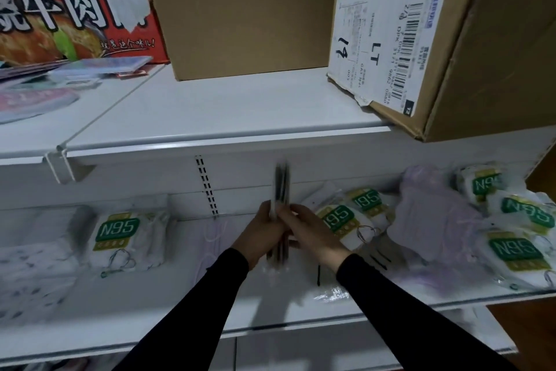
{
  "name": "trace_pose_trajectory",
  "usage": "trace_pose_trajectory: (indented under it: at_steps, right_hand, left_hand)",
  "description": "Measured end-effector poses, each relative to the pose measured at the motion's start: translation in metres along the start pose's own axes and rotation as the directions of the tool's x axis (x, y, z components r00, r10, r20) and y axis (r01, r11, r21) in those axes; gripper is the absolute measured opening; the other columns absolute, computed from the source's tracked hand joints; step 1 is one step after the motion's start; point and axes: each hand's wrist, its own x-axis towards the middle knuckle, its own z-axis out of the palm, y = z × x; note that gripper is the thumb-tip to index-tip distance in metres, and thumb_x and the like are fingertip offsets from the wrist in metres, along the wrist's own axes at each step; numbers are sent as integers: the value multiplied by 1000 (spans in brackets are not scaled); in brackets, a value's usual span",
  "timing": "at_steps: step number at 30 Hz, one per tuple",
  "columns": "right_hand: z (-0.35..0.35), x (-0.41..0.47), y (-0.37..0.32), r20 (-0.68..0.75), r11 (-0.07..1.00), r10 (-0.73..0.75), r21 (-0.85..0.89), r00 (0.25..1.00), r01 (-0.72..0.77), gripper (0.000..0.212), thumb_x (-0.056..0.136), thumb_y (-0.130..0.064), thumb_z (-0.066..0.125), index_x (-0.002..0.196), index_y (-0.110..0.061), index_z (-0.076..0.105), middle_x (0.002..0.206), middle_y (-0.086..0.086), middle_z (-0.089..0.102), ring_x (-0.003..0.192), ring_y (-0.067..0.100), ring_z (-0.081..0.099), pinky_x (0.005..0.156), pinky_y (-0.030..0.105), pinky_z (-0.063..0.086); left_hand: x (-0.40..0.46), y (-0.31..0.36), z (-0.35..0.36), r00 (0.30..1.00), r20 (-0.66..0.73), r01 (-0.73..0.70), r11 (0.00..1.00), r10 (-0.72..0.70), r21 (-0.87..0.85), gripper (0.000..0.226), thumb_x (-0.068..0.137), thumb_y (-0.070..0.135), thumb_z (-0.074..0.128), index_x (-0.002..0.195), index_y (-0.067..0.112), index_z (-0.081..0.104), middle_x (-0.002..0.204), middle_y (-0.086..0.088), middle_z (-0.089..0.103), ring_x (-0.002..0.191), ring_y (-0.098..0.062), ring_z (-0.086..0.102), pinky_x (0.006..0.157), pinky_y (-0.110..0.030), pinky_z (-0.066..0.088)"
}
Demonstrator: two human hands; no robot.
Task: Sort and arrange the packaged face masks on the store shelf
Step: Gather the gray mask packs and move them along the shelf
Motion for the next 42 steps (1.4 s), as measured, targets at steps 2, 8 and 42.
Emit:
trace_pose_trajectory:
  at_steps: [2, 8, 42]
  right_hand:
    - [10, 2, 0, 91, 981, 32, 186, 995, -49, 61, 80, -67, 58, 120, -22, 62, 112, 1, 71, 99, 13, 69, 85, 32, 57]
    - [22, 14, 11, 260, 846, 90, 489, 961, -211, 47, 78, -41, 73, 108, -6, 70, 117, 22, 66, 111, 29, 62, 102, 40, 45]
    - [43, 40, 70, -182, 839, 5, -535, 983, -103, 50, 70, -42, 49, 116, -23, 54, 96, -2, 67, 86, 21, 65, 76, 41, 57]
  left_hand:
    - [0, -4, -7, 998, 41, 31, 987, -38, 156, 62, 74, 44, 66, 129, 28, 45, 118, 0, 66, 101, -11, 66, 92, -35, 54]
    - [-4, -11, -39, 977, 118, 108, 883, -180, 457, 122, 49, 88, 62, 150, 44, 10, 145, 6, 48, 129, -18, 48, 108, -37, 41]
    - [10, -77, -42, 942, -270, 298, 864, -198, 406, 38, 91, 31, 48, 116, 3, 55, 116, -17, 63, 108, -34, 59, 89, -36, 48]
